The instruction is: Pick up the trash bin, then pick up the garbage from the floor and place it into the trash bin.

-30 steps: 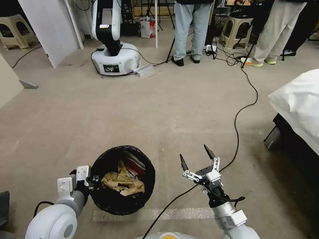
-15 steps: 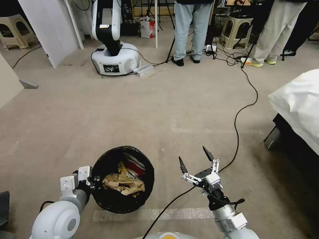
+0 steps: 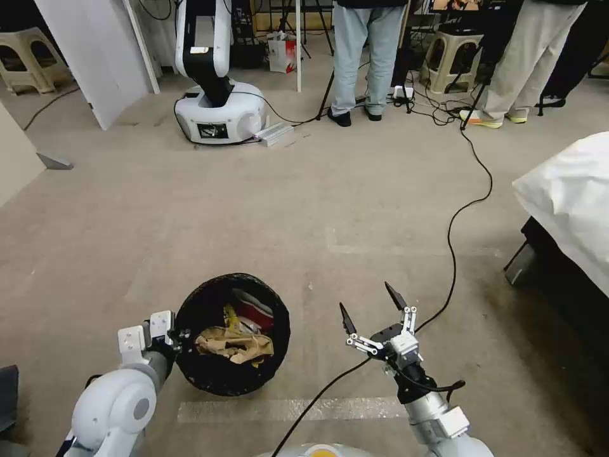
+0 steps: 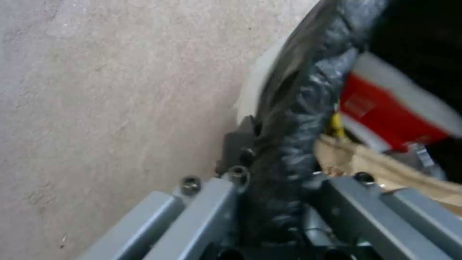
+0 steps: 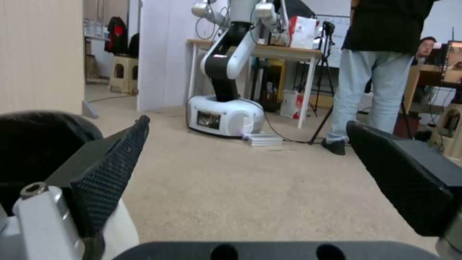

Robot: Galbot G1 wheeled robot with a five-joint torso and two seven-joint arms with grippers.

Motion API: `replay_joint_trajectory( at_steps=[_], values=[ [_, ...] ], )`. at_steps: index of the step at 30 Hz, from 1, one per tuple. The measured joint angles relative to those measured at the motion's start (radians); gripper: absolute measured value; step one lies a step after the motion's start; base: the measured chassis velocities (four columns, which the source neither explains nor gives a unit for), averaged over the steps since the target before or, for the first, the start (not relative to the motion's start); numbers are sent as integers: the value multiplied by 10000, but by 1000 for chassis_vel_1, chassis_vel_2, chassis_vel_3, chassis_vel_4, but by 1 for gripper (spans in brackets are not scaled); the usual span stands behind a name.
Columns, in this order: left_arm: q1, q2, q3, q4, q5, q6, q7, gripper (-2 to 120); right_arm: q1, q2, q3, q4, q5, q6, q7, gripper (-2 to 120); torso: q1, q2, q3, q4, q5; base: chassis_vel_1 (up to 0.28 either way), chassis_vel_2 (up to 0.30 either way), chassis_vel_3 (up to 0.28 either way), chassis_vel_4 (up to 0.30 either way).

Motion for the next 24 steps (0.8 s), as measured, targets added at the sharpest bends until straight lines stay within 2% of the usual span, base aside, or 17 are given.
replay_joint_trajectory(
  at_steps=[5,6,9,12,13,15,16,18,19,21,22,24],
  values=[
    [-221,8,18,250,-100,-4,-11,15,37,-33,12,-102,-3,0,-68,99,0,0,0,0,0,0,0,0,0],
    [-265,-43,-25,308,-114,-3,-11,21,121,-71,-40,-165,6,-1,-99,99,0,0,0,2,2,0,0,0,0],
    [-307,-62,-35,332,-122,-3,-11,24,144,-84,-61,-195,8,-2,-119,99,0,0,0,3,2,0,0,0,0],
    [-461,-73,-57,407,-156,-5,-26,40,155,-105,-81,-295,15,2,-177,99,0,0,0,0,2,0,0,0,0],
    [-461,-73,-57,407,-156,-5,-26,40,155,-105,-81,-295,15,2,-177,99,0,0,0,0,2,0,0,0,0],
    [-536,-67,-105,449,-191,-5,-26,51,156,-112,-96,-375,15,46,-218,99,1,0,-1,1,1,0,0,0,0],
    [-536,-67,-105,449,-191,-5,-26,51,156,-112,-96,-375,15,46,-218,99,1,0,-1,1,1,0,0,0,0],
    [-593,-58,-151,454,-238,-4,-26,63,127,-110,-102,-434,-3,107,-262,99,0,0,0,-1,0,0,0,0,0],
    [-593,-58,-151,454,-238,-4,-26,63,127,-110,-102,-434,-3,107,-262,99,0,0,0,-1,0,0,0,0,0],
    [-634,-56,-203,455,-283,-4,-26,74,106,-88,-145,-468,-49,163,-309,99,0,0,-1,-1,1,0,0,0,0],
    [-634,-56,-203,455,-283,-4,-26,74,106,-88,-145,-468,-49,163,-309,99,0,0,-1,-1,1,0,0,0,0],
    [-657,-62,-240,454,-292,-4,-25,82,96,-63,-180,-471,-96,192,-329,99,0,0,0,0,0,0,0,0,0]
  ],
)
